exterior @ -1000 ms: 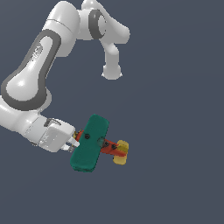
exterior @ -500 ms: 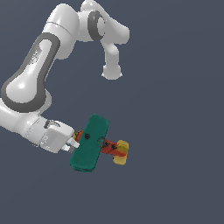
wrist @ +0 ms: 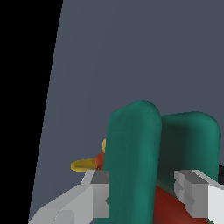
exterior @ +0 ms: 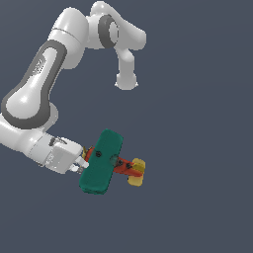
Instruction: Pick up the object and move it to a goal position.
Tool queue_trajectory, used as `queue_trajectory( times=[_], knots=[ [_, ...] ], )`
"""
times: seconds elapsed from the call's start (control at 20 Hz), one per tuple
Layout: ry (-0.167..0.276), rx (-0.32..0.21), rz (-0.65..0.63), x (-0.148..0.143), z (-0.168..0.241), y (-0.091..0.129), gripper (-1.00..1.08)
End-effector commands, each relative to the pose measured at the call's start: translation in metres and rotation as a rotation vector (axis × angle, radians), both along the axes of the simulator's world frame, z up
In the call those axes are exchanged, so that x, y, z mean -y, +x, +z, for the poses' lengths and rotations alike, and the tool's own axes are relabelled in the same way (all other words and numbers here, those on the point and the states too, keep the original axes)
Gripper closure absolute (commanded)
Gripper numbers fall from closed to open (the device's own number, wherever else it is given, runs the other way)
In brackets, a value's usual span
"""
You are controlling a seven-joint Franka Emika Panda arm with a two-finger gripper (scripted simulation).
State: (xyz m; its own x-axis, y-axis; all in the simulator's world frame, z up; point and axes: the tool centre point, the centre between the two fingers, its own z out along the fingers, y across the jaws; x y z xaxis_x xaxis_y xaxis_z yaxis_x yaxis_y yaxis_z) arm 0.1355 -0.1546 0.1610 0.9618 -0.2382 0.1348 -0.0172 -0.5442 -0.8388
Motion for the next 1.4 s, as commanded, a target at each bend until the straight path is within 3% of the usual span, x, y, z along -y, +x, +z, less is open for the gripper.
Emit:
queue_trajectory(
  times=[0.0,0.7,1.35],
  knots=[
    [0.002,0.012,0.007,-0.003,0.007,0.003,-0.20],
    [0.041,0.043,-0.020,0.011,0.005,0.007,-0.20],
    [0.083,0.047,-0.036,0.006,0.001,0.011,-0.20]
  ],
)
